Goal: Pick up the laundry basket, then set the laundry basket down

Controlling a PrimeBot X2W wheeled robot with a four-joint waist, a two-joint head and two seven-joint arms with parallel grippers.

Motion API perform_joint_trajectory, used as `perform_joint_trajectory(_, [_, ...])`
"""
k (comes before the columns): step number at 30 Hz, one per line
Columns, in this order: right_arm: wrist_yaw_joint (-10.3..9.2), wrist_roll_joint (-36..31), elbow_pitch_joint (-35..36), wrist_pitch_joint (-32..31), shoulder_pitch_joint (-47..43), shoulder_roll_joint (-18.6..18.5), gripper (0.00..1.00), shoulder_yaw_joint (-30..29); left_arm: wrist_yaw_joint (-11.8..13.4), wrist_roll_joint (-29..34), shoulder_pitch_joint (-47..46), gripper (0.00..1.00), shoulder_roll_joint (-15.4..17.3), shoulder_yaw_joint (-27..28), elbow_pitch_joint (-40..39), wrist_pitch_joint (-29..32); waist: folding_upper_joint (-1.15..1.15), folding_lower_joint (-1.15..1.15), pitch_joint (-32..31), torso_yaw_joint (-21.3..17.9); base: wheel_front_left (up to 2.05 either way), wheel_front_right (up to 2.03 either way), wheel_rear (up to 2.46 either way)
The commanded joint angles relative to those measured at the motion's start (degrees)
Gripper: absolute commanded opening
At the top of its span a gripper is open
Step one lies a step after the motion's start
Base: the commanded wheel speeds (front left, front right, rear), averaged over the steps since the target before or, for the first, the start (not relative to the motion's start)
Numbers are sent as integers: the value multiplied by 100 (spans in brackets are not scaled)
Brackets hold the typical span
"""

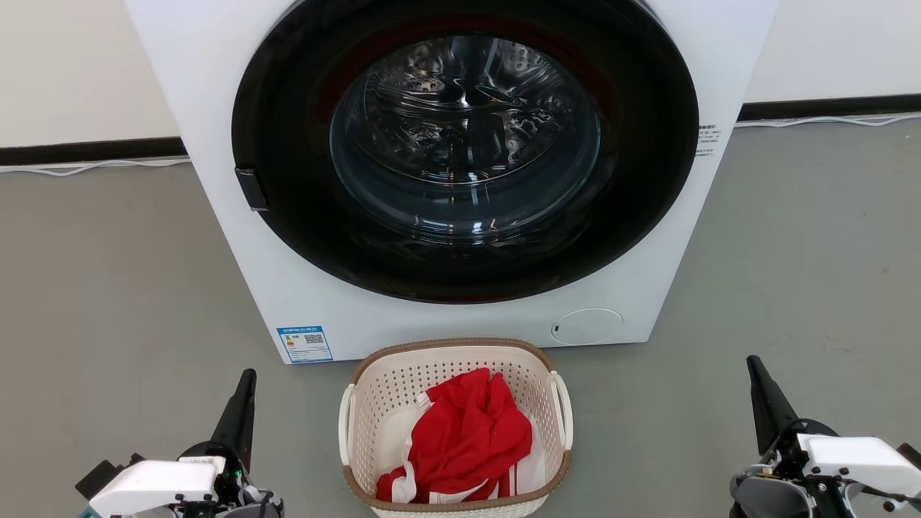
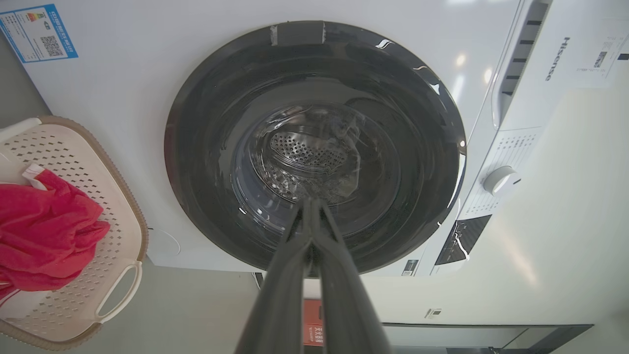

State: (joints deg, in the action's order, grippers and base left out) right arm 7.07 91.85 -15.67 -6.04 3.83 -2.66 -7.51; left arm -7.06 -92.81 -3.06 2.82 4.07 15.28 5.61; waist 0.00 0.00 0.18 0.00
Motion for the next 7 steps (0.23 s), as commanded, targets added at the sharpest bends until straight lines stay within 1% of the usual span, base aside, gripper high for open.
perform_joint_trajectory(1, [42,32,165,-44,235,-27,0,100,-43,17,-308,0,50,188,-125,42,0,0,0,0,0,0,0])
perform_joint_trajectory(7, [42,31,165,-45,235,-26,0,99,-43,21,-308,0,46,193,-125,46,0,0,0,0,0,0,0])
